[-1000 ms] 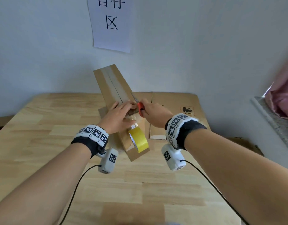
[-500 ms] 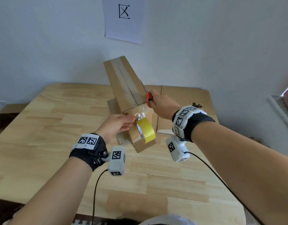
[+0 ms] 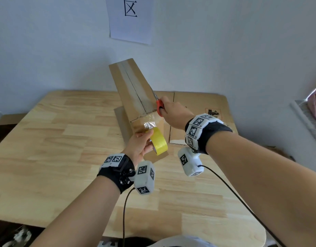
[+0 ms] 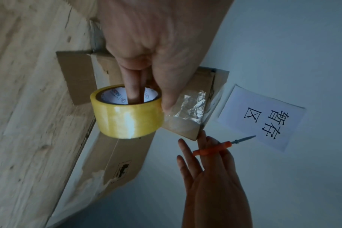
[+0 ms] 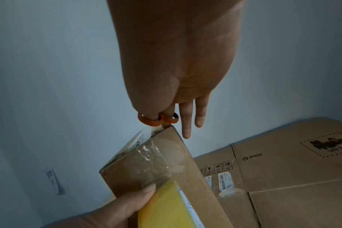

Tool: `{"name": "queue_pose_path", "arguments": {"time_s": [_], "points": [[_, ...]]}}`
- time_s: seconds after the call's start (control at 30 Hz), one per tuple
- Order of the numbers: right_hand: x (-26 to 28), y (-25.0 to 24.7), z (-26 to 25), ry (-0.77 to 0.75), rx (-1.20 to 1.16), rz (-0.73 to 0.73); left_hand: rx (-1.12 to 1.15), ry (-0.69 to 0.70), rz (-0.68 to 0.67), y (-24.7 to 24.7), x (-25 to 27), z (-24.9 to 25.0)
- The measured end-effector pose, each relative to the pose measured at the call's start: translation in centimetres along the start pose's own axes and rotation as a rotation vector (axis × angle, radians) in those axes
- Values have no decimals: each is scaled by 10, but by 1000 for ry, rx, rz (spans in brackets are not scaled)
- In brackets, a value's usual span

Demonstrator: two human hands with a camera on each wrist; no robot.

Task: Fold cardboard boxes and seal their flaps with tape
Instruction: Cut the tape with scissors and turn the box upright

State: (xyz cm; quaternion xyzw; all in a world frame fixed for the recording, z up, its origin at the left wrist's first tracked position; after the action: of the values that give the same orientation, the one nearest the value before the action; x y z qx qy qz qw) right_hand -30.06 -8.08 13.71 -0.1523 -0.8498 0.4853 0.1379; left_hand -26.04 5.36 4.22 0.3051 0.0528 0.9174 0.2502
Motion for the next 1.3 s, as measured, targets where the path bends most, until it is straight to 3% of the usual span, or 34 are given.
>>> {"name": "queue_pose_path", "arguments": {"time_s": [0.27,0.43,0.73,1.07,1.2,1.3], "points": [[1,-1,2,-11,-5,16,-44,90,5,2,-6,-1],[1,1,1,-18,0,13,-109,15,-86,1,-10,5],[1,1,2,-11,15,10,-69,-86,-123,3,-18,2],[0,0,3,-21,37,9,28,-27,-155,-1,-20,1],[0,2,3,-22,49,7,-147,5,-138,-3,-19,-1],[-1,3,3,-26,38,9,-145,15,-130,-5,-18,1]]}}
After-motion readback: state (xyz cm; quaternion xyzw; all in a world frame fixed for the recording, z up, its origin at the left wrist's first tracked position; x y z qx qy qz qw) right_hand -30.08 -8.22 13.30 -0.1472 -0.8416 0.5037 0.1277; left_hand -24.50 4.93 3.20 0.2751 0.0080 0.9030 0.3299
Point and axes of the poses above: each hand's wrist, its own x-axis away from the middle knuckle, its own y-axis out of the palm, z = x × y, the point moved 4 cm from there along -x, towards the middle knuckle, and after that the axes turned 2 degrees about y, right-handed, at the moved point
